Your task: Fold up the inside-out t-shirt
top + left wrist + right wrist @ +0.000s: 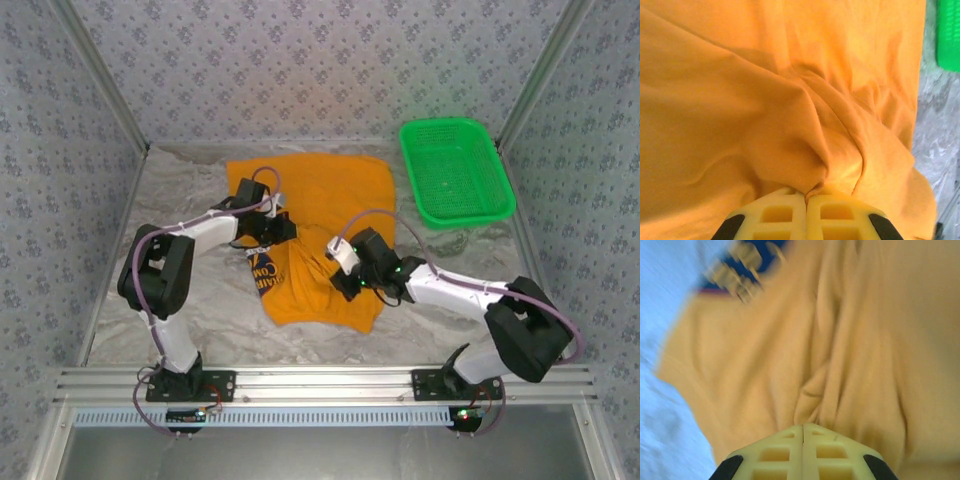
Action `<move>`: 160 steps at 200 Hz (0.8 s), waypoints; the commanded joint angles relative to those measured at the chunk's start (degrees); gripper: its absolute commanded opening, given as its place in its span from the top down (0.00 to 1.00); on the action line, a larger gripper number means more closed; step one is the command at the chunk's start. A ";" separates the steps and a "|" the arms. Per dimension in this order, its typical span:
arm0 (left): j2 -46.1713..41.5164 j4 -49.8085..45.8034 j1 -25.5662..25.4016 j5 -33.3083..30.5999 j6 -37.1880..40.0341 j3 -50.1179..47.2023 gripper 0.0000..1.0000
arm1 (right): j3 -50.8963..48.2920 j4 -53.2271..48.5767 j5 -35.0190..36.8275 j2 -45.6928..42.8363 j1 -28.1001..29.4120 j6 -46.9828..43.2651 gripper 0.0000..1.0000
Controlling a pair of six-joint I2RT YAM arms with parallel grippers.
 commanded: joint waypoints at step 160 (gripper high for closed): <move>-7.64 -5.78 -7.48 -8.57 5.43 -7.49 0.48 | 17.41 -6.60 10.41 17.27 0.89 8.07 0.86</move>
